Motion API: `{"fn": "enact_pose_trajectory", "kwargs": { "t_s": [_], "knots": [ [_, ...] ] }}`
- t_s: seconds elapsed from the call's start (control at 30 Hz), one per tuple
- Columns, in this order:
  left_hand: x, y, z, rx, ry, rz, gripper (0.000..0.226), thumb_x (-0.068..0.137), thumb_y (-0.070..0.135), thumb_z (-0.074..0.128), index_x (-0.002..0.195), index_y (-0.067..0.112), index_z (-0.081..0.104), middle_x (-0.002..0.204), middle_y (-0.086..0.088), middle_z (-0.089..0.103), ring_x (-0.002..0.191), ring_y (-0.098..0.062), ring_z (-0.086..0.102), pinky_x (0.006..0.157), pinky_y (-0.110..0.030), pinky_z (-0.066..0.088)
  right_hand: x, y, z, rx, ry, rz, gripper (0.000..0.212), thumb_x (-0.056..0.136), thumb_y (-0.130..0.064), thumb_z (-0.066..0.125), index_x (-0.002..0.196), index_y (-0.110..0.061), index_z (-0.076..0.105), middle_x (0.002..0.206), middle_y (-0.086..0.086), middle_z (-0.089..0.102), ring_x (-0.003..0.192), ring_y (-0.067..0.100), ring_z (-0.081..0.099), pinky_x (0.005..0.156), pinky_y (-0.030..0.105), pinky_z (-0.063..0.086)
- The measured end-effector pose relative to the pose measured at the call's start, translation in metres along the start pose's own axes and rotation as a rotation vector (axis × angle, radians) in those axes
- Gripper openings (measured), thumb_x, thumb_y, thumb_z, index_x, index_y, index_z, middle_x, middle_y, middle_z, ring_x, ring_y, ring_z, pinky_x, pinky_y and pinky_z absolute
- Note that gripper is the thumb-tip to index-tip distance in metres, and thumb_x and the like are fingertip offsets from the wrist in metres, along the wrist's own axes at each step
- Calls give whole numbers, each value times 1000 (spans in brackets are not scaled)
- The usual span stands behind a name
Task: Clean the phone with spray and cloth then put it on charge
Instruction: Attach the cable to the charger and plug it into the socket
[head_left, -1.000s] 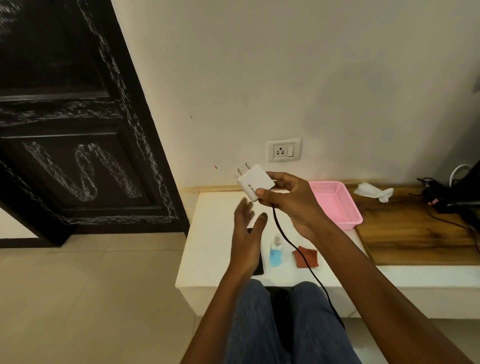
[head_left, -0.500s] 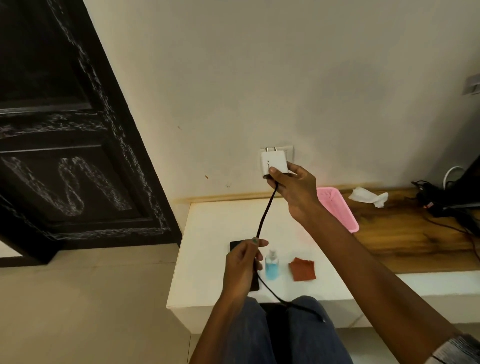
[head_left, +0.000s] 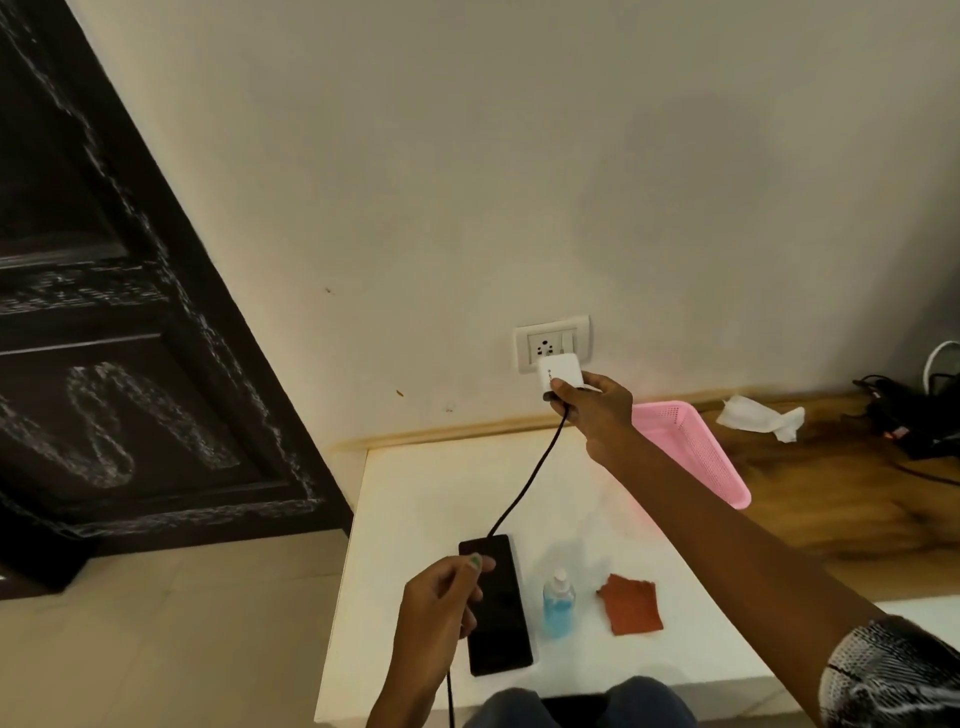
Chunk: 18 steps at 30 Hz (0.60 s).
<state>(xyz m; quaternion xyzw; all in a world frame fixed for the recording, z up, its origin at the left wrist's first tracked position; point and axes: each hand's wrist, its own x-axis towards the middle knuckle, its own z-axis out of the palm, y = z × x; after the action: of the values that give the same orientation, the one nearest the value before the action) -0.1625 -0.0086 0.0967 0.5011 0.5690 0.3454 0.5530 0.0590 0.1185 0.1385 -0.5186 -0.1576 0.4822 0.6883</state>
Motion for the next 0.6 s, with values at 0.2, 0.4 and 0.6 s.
{"fn": "enact_pose_trajectory", "kwargs": {
  "t_s": [0.2, 0.4, 0.6],
  "knots": [
    [34, -16, -1, -12, 27, -72, 21, 94, 18, 54, 89, 18, 74, 65, -2, 56, 47, -11, 47, 41, -18, 33, 50, 19, 8, -53, 24, 19, 42, 77, 9, 69, 116, 10, 53, 104, 28, 61, 64, 26, 63, 56, 22, 57],
    [60, -26, 2, -19, 54, -68, 20, 94, 15, 54, 93, 20, 72, 72, -2, 64, 49, -10, 52, 42, -16, 32, 88, 36, 8, -80, 60, 40, 44, 77, 8, 69, 118, 9, 54, 114, 29, 60, 66, 25, 64, 56, 21, 57],
    [71, -30, 5, -63, 70, -49, 18, 93, 11, 54, 95, 18, 70, 77, -8, 66, 51, -13, 54, 40, -9, 34, 103, 45, 7, -100, 67, 42, 44, 77, 7, 70, 118, 6, 55, 115, 26, 61, 67, 24, 65, 59, 23, 58]
  ]
}}
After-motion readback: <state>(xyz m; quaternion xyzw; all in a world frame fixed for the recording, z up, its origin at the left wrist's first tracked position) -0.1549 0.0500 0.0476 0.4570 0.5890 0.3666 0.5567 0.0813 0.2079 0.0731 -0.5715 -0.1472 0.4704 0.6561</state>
